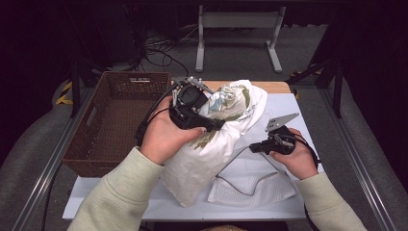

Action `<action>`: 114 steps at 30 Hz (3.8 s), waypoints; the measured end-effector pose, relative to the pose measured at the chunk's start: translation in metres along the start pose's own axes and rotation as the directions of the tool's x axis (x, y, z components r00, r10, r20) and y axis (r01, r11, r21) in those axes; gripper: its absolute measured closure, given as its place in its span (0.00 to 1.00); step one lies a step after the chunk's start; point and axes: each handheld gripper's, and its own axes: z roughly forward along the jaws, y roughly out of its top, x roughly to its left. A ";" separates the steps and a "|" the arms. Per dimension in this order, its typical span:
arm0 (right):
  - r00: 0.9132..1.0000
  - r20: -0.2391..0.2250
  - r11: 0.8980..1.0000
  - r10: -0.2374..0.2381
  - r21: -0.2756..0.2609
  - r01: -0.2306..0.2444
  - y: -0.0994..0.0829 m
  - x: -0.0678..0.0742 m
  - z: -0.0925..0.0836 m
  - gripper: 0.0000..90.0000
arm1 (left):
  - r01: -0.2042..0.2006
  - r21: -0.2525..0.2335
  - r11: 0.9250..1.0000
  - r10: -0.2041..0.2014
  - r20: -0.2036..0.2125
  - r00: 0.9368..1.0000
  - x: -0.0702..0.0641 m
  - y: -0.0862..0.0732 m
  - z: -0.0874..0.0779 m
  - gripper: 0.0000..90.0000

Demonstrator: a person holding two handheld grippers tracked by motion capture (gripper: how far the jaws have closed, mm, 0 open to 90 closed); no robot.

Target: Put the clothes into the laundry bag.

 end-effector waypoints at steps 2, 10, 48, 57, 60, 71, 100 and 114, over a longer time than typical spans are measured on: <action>1.000 -0.005 1.000 0.009 0.001 -0.009 0.004 -0.005 0.001 0.99 | -0.001 -0.005 1.000 0.001 0.003 1.000 -0.002 -0.002 -0.002 0.62; 1.000 -0.004 0.999 0.030 -0.014 -0.030 0.011 -0.013 0.000 0.99 | -0.033 -0.034 0.999 0.034 0.018 0.999 -0.014 -0.007 -0.011 0.62; 0.997 -0.005 0.997 0.081 -0.018 -0.081 0.006 -0.024 0.005 0.99 | -0.173 0.214 0.961 0.131 0.198 0.971 -0.027 -0.045 0.043 0.61; 0.997 0.000 0.997 0.080 -0.021 -0.080 0.007 -0.024 0.004 0.99 | -0.197 0.301 0.933 0.134 0.220 0.966 -0.030 -0.047 0.067 0.61; 0.997 0.002 0.997 0.080 -0.022 -0.080 0.007 -0.023 0.004 0.99 | -0.198 0.327 0.924 0.128 0.223 0.966 -0.030 -0.048 0.075 0.61; 0.997 0.009 0.997 0.077 -0.022 -0.077 0.007 -0.021 0.003 0.99 | -0.203 0.417 0.886 0.116 0.223 0.968 -0.029 -0.054 0.101 0.61; 1.000 0.003 0.998 0.014 -0.062 -0.014 0.017 0.018 -0.019 0.99 | -0.158 0.503 0.850 0.131 0.090 0.987 -0.035 -0.050 0.131 0.61; 0.999 0.034 0.995 -0.005 -0.103 0.008 0.032 0.034 -0.035 0.99 | -0.079 0.398 0.914 0.091 -0.012 0.996 -0.024 -0.038 0.103 0.61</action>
